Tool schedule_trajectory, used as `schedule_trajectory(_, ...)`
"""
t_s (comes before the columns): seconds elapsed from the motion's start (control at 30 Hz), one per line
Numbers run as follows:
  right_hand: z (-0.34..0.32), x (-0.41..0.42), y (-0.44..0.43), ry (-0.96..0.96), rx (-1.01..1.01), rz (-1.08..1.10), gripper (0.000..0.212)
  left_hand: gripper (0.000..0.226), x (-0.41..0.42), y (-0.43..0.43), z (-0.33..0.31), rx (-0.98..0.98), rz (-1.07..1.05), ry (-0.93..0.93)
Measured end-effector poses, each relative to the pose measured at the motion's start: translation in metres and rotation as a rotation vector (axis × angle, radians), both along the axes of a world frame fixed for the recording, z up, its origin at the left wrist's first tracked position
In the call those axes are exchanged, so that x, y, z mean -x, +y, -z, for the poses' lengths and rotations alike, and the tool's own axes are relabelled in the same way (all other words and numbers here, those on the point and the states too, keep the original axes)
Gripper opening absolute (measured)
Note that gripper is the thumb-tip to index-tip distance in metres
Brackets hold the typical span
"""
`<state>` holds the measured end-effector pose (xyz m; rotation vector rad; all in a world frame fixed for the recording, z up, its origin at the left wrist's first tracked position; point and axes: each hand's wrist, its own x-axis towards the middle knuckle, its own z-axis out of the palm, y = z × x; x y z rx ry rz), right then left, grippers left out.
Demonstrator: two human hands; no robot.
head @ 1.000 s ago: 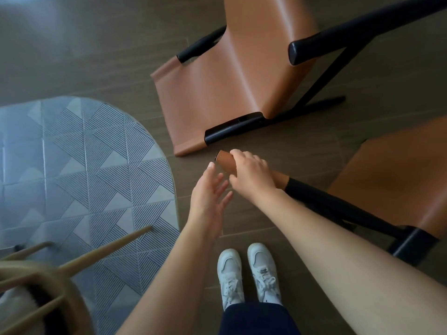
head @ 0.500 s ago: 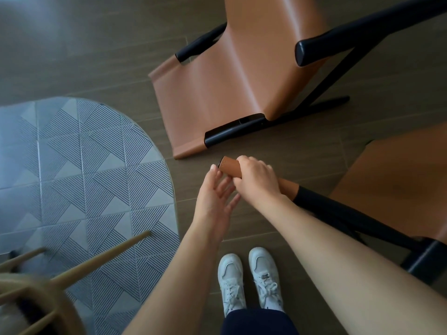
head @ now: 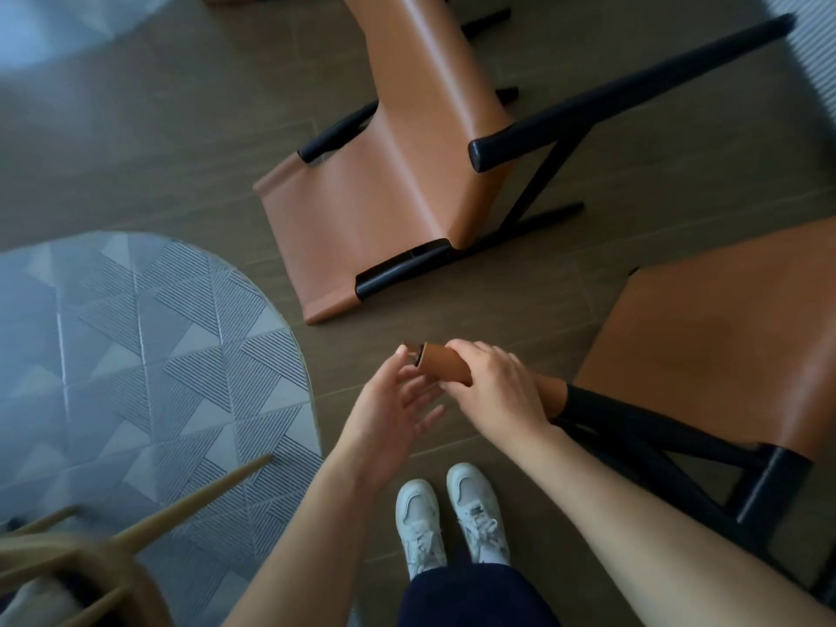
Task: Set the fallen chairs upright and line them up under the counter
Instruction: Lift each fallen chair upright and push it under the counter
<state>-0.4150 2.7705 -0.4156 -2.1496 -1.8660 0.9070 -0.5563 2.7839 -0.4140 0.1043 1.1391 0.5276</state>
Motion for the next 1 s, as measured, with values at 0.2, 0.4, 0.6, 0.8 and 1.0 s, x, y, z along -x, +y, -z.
schedule_trajectory(0.2,-0.069,-0.033,-0.038,0.032,-0.049,0.07,0.041,0.033,-0.027,-0.02,-0.058,-0.031,0.127,-0.01)
schedule_trajectory(0.4,-0.141,-0.072,-0.081,-0.022,-0.151,0.162,0.033,0.029,-0.057,-0.058,-0.118,-0.103,0.289,-0.015)
schedule_trajectory(0.6,-0.194,-0.115,-0.122,-0.039,-0.236,0.279,0.031,0.032,-0.101,-0.09,-0.164,-0.085,0.32,-0.028)
schedule_trajectory(0.8,-0.254,-0.176,-0.182,-0.05,-0.272,0.32,0.03,0.035,-0.17,-0.129,-0.215,-0.104,0.307,-0.023)
schedule_trajectory(1.0,-0.304,-0.245,-0.261,-0.124,-0.332,0.241,0.028,0.054,-0.252,-0.17,-0.258,-0.091,0.31,0.104)
